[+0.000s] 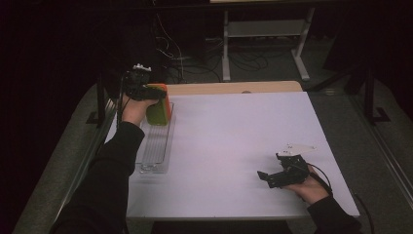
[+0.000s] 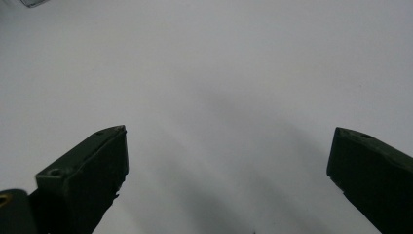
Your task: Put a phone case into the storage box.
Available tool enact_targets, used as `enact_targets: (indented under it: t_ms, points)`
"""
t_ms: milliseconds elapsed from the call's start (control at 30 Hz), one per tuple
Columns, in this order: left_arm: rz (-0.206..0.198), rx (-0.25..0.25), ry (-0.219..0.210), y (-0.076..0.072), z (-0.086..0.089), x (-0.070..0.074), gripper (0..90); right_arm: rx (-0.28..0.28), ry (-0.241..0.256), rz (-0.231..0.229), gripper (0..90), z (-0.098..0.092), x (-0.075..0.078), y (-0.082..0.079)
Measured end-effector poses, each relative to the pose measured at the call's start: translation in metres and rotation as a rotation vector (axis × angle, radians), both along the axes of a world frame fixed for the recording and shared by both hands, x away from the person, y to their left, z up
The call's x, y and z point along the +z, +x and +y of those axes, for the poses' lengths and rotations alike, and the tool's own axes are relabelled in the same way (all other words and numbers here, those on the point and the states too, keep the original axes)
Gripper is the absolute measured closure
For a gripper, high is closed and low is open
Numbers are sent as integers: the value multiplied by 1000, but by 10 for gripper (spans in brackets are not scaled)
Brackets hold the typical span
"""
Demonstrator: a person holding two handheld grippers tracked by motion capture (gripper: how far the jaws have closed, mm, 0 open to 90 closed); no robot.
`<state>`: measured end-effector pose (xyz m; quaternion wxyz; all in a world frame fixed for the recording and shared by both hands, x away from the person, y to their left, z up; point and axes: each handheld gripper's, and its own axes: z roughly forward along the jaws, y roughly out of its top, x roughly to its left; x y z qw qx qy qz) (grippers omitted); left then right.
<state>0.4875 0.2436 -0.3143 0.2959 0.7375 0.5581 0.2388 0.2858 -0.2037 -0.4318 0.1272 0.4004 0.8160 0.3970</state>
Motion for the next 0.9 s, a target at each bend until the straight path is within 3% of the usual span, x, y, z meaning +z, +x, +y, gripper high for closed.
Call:
enact_targets:
  t_ms: [233, 533, 900]
  points:
    - [-10, 43, 14, 5, -1, -12, 142, 2, 0, 3, 8, 0, 0, 0]
    - [-28, 55, 47, 7, -4, -20, 140, 4, -1, 5, 9, 0, 0, 0]
    - [-44, 71, 44, 11, -5, -32, 137, 4, 0, 10, 8, 1, -1, 0]
